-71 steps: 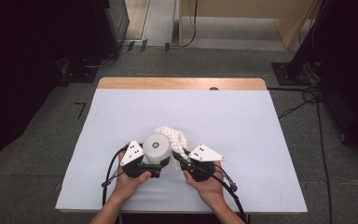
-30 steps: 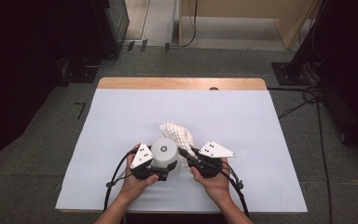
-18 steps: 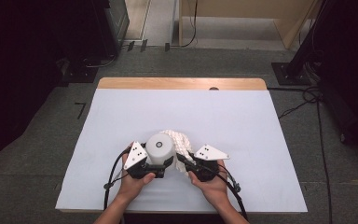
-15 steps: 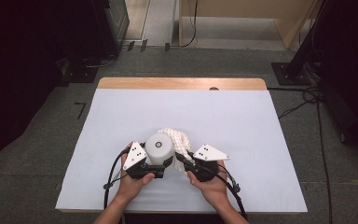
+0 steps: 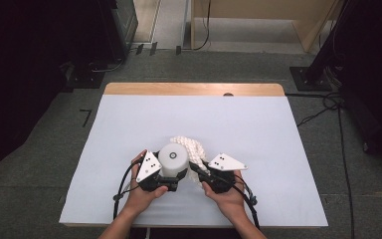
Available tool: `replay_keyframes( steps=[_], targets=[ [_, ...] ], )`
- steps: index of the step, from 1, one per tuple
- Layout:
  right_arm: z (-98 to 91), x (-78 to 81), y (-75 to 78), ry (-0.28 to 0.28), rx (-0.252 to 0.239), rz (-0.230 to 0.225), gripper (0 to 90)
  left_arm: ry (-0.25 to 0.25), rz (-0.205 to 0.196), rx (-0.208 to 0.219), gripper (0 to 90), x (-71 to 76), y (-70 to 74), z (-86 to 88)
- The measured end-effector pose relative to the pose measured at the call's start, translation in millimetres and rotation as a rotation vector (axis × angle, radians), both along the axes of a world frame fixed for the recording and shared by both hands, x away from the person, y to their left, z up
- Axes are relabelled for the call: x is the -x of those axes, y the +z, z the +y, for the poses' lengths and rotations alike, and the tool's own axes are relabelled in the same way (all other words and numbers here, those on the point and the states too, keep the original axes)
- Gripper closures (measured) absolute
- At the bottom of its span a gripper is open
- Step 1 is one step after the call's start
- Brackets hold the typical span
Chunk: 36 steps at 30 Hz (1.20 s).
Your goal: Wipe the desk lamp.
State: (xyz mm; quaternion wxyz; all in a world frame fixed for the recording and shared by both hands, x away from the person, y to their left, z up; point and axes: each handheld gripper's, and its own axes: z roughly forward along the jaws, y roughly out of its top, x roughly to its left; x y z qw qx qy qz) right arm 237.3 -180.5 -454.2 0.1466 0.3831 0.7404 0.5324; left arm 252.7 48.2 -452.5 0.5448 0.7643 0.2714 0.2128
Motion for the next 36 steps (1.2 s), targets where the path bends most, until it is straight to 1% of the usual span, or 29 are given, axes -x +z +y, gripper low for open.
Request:
replay_keyframes(
  steps=[1, 3, 4, 6, 7, 8, 10, 14, 16, 18, 20, 21, 22, 23, 24, 26, 27, 28, 30, 32, 33, 35, 36],
  targets=[
    [-0.6, -2.4, -3.6, 0.005, -0.003, 0.026, 78.9, 0.003, -0.009, -0.011, 8.6, -0.8, 0.2, -1.1],
    [-3.8, -5.7, -9.9, 0.002, -0.021, 0.077, 78.9, 0.003, -0.004, -0.007, 8.5, -2.5, -1.7, -3.2],
    [-5.6, -6.5, -12.1, -0.004, -0.029, 0.09, 78.9, 0.003, -0.003, -0.007, 8.5, -2.7, -3.3, -4.4],
    [-9.2, -6.5, -12.8, -0.013, -0.033, 0.098, 78.9, 0.008, -0.008, -0.031, 8.5, -3.0, -6.6, -7.0],
    [-10.5, -5.6, -11.8, -0.021, -0.04, 0.093, 78.9, 0.018, -0.014, -0.047, 8.4, -3.0, -8.3, -8.0],
    [-11.9, -5.1, -10.2, -0.025, -0.042, 0.083, 78.9, 0.022, -0.01, -0.055, 8.4, -3.6, -9.9, -7.9],
    [-14.8, -4.9, -7.0, -0.034, -0.047, 0.06, 78.8, 0.028, 0.009, -0.057, 8.4, -6.2, -13.2, -6.0],
    [-17.1, -6.7, -3.9, -0.042, -0.05, 0.039, 78.7, 0.061, 0.046, -0.068, 8.0, -11.2, -20.6, -0.7],
    [-16.2, -9.0, -3.4, -0.045, -0.062, 0.037, 78.6, 0.072, 0.046, -0.06, 6.7, -10.6, -21.1, 1.9],
    [-14.3, -12.1, -2.5, -0.041, -0.071, 0.032, 78.5, 0.094, 0.033, -0.059, 4.4, -7.5, -20.1, 4.1],
    [-11.5, -14.1, -1.8, -0.034, -0.068, 0.023, 78.4, 0.109, 0.042, -0.041, 1.3, -4.7, -17.8, 6.6],
    [-10.2, -14.3, -1.9, -0.03, -0.067, 0.023, 78.3, 0.128, 0.038, -0.038, 0.2, -2.4, -16.5, 6.7],
    [-9.0, -15.0, -2.4, -0.032, -0.064, 0.013, 78.2, 0.145, 0.036, -0.03, 0.0, 0.2, -15.6, 5.6],
    [-7.9, -15.0, -2.7, -0.033, -0.059, 0.017, 78.2, 0.168, 0.038, -0.026, 0.0, 3.0, -15.1, 3.0],
    [-7.0, -15.2, -3.3, -0.037, -0.052, 0.015, 78.1, 0.197, 0.04, -0.041, 0.0, 4.9, -14.9, -1.0],
    [-5.4, -14.8, -4.3, -0.043, -0.04, 0.02, 78.0, 0.269, 0.057, -0.083, 0.0, 6.1, -16.1, -10.4],
    [-4.8, -14.4, -4.7, -0.044, -0.033, 0.017, 78.0, 0.29, 0.073, -0.094, 0.0, 5.9, -17.0, -14.0],
    [-3.9, -13.6, -5.2, -0.048, -0.029, 0.018, 77.9, 0.299, 0.088, -0.097, 0.0, 5.6, -18.1, -16.9],
    [-2.8, -12.8, -6.5, -0.055, -0.019, 0.02, 77.9, 0.301, 0.106, -0.103, 0.7, 4.7, -20.9, -21.7],
    [-2.1, -13.6, -8.5, -0.067, -0.015, 0.024, 77.9, 0.318, 0.109, -0.121, 4.3, 4.2, -23.3, -24.2],
    [-1.7, -13.8, -9.5, -0.072, -0.013, 0.032, 77.9, 0.323, 0.105, -0.121, 6.5, 4.1, -23.3, -23.8],
    [-0.7, -14.4, -11.8, -0.077, -0.004, 0.038, 77.7, 0.283, 0.136, -0.092, 8.1, 1.0, -20.8, -16.9],
    [-0.2, -14.4, -13.0, -0.079, -0.001, 0.04, 77.4, 0.272, 0.146, -0.079, 8.2, -0.9, -19.6, -11.7]
  ],
)
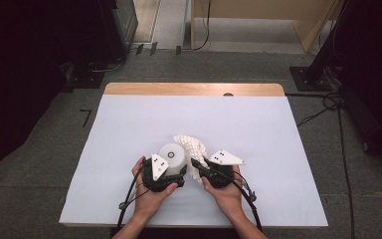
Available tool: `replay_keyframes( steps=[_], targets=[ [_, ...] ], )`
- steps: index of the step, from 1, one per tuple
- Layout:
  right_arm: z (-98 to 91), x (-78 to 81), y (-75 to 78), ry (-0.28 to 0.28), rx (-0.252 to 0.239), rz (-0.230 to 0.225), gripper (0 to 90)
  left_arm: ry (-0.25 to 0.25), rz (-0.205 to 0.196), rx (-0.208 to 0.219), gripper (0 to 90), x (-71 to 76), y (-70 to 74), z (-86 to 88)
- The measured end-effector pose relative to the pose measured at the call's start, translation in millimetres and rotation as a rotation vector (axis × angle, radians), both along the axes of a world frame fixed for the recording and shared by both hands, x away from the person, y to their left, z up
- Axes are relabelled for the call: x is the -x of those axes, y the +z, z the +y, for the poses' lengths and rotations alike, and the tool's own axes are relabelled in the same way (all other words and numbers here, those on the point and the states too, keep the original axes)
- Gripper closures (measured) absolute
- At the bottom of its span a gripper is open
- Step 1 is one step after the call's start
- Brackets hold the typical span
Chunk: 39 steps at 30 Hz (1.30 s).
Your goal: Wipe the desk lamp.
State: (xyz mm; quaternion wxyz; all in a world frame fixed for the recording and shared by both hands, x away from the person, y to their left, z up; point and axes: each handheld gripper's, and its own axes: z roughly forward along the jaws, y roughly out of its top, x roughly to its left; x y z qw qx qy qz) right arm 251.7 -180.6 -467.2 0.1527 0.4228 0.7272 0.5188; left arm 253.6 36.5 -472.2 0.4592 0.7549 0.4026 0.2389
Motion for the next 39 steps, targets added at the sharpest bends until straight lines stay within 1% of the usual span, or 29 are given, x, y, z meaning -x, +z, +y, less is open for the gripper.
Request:
replay_keyframes(
  steps=[2, 4, 5, 7, 9, 10, 12, 14, 16, 17, 18, 19, 21, 23, 25, 27, 29, 31, 33, 34, 37, 39],
  targets=[
    [1.5, 0.5, -2.0, 0.001, 0.009, 0.007, 77.3, -0.017, -0.003, 0.044, 8.4, -3.2, 2.3, 10.8],
    [2.9, 0.7, -3.6, 0.008, 0.016, 0.012, 77.3, -0.064, -0.011, 0.104, 8.4, -5.6, 6.8, 21.7],
    [3.8, 1.1, -4.2, 0.013, 0.016, 0.018, 77.4, -0.098, -0.013, 0.137, 8.4, -6.8, 9.4, 26.7],
    [5.5, 2.1, -4.8, 0.02, 0.014, 0.022, 77.5, -0.135, -0.017, 0.181, 8.4, -8.1, 14.3, 33.6],
    [7.8, 4.4, -4.0, 0.038, 0.006, 0.015, 77.6, -0.171, -0.013, 0.195, 8.4, -9.3, 16.5, 36.2],
    [9.0, 5.7, -3.0, 0.052, -0.003, 0.01, 77.6, -0.181, -0.014, 0.197, 8.4, -9.2, 16.5, 36.5],
    [11.3, 8.7, 0.5, 0.07, -0.014, -0.004, 77.7, -0.2, -0.012, 0.185, 8.5, -8.2, 15.5, 34.6],
    [12.4, 10.7, 4.9, 0.08, -0.017, -0.023, 77.7, -0.213, -0.009, 0.163, 8.5, -7.0, 13.9, 30.8],
    [11.3, 11.2, 10.2, 0.084, -0.034, -0.034, 77.8, -0.233, -0.01, 0.126, 8.5, -5.5, 12.0, 26.2],
    [9.6, 11.0, 13.2, 0.085, -0.047, -0.042, 77.8, -0.246, -0.011, 0.092, 8.5, -4.5, 10.9, 23.2],
    [6.8, 10.8, 17.3, 0.087, -0.066, -0.046, 77.8, -0.249, -0.013, 0.081, 8.4, -3.9, 9.8, 20.9],
    [5.1, 10.5, 19.8, 0.087, -0.076, -0.052, 77.8, -0.255, -0.013, 0.058, 8.5, -3.4, 8.9, 18.6],
    [0.7, 11.1, 26.0, 0.092, -0.093, -0.074, 77.8, -0.264, -0.009, 0.033, 8.5, -2.5, 7.0, 14.7],
    [-2.4, 11.9, 30.4, 0.093, -0.1, -0.091, 77.8, -0.267, -0.014, 0.014, 8.4, -1.9, 5.9, 12.5],
    [-3.3, 11.7, 30.7, 0.094, -0.096, -0.094, 77.8, -0.265, -0.023, 0.008, 8.4, -1.5, 6.8, 12.5],
    [-2.3, 9.1, 26.3, 0.1, -0.081, -0.077, 77.8, -0.259, -0.039, 0.024, 8.4, -1.2, 9.5, 14.7],
    [0.7, 4.7, 18.1, 0.115, -0.059, -0.029, 77.8, -0.243, -0.053, 0.041, 8.4, -1.4, 13.0, 18.3],
    [3.3, 1.4, 8.9, 0.121, -0.051, 0.02, 77.9, -0.229, -0.065, 0.052, 8.4, -1.7, 15.8, 22.0],
    [6.8, 0.0, 2.9, 0.126, -0.032, 0.045, 77.9, -0.216, -0.07, 0.056, 8.5, -2.3, 16.6, 24.3],
    [7.7, -0.2, 1.9, 0.128, -0.026, 0.042, 77.9, -0.211, -0.068, 0.055, 8.5, -2.9, 16.0, 24.9],
    [9.9, 1.9, 4.2, 0.134, -0.035, 0.029, 78.0, -0.2, -0.058, 0.041, 8.5, -4.7, 12.5, 24.0],
    [8.2, 3.3, 7.3, 0.132, -0.049, 0.01, 78.1, -0.195, -0.052, 0.016, 8.5, -5.8, 9.6, 22.2]
  ],
)
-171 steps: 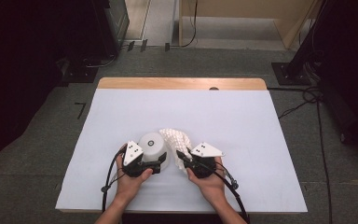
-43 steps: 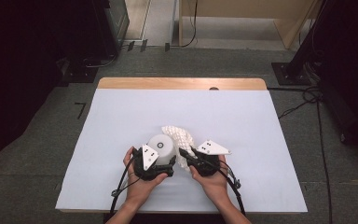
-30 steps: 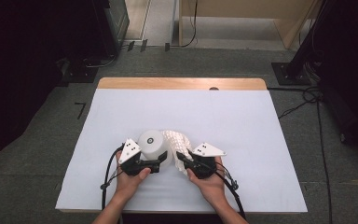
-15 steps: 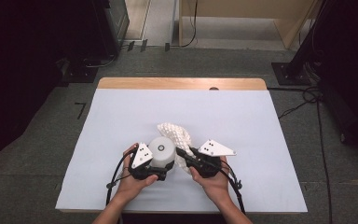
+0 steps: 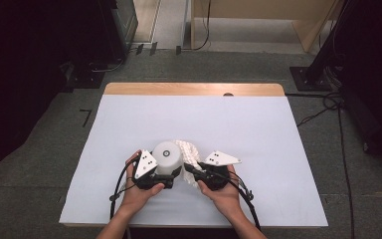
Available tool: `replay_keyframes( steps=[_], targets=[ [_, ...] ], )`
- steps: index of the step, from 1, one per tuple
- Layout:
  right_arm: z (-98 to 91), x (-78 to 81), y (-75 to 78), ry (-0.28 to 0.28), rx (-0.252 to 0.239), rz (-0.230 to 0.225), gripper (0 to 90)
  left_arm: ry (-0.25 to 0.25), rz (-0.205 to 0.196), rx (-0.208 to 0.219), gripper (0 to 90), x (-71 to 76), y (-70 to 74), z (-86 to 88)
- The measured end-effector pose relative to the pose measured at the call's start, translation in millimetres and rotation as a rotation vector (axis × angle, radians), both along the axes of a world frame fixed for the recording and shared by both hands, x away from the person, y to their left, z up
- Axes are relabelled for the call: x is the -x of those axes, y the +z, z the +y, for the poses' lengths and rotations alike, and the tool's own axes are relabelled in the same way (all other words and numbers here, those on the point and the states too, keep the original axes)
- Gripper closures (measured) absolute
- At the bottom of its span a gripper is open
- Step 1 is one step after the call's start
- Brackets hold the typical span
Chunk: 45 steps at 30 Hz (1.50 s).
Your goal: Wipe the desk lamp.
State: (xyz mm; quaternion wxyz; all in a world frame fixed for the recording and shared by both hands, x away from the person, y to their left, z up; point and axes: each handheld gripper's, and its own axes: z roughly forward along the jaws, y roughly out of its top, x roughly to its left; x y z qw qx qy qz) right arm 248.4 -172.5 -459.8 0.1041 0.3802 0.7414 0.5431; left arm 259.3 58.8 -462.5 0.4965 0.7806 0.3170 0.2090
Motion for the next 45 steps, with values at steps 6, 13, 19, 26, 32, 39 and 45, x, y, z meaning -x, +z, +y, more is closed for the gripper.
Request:
replay_keyframes(
  steps=[6, 13, 19, 26, 32, 39, 45],
  targets=[
    [-9.7, 0.3, 6.4, -0.038, -0.024, -0.047, 78.1, 0.052, -0.012, -0.062, 8.4, -4.0, -9.6, -4.2],
    [-14.0, -0.9, 1.4, -0.049, -0.012, -0.035, 78.0, 0.101, -0.004, 0.011, 2.2, -3.8, -5.8, 2.2],
    [-15.8, -1.9, -1.3, -0.049, -0.03, -0.01, 78.0, 0.161, -0.006, -0.045, 2.2, 4.5, -8.7, -8.5],
    [-11.7, -3.2, -8.8, -0.049, 0.001, 0.002, 78.0, 0.191, 0.018, -0.036, 7.9, 1.4, -8.0, -8.9],
    [-4.9, -3.0, -13.5, -0.045, 0.019, 0.008, 78.0, 0.13, 0.048, 0.028, 8.5, -2.8, -6.2, 3.3],
    [4.1, -1.7, -18.7, -0.022, 0.047, 0.017, 77.9, 0.026, 0.022, 0.108, 8.6, 2.2, 4.5, 7.8],
    [2.9, 0.2, -10.1, -0.014, 0.006, -0.004, 78.1, 0.0, 0.042, 0.113, 8.7, -0.4, 1.4, 8.0]
  ],
)
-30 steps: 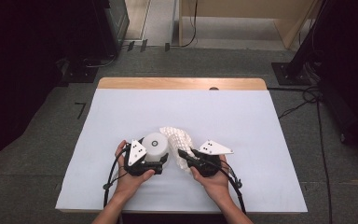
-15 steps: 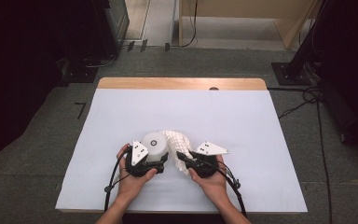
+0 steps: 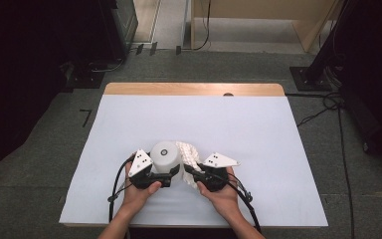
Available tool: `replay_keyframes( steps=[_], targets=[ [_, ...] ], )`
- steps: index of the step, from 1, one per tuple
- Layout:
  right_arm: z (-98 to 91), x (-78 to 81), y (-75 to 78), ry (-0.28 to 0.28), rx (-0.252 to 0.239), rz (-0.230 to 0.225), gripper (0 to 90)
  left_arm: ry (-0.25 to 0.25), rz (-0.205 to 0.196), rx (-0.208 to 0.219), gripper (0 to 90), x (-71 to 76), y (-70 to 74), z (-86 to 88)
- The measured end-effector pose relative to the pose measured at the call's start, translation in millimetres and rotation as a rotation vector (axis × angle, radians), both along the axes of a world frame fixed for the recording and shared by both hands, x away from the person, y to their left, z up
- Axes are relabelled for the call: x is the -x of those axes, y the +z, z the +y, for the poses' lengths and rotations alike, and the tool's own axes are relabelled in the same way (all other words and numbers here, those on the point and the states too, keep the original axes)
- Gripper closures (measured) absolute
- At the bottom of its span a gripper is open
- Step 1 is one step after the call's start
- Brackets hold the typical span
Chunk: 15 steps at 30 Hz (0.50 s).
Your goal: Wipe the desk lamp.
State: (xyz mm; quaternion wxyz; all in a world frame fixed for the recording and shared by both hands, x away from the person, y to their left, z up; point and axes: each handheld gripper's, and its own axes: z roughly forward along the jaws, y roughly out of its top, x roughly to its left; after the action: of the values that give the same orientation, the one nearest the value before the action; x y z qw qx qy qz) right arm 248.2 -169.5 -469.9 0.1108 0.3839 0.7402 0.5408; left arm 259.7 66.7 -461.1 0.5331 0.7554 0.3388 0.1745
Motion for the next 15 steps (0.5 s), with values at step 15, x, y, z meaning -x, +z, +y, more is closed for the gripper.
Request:
replay_keyframes(
  steps=[15],
  targets=[
    [-7.4, 1.8, 13.7, 0.023, -0.011, -0.055, 78.1, -0.02, -0.038, -0.027, 8.7, 3.8, 3.9, -4.6]
  ],
)
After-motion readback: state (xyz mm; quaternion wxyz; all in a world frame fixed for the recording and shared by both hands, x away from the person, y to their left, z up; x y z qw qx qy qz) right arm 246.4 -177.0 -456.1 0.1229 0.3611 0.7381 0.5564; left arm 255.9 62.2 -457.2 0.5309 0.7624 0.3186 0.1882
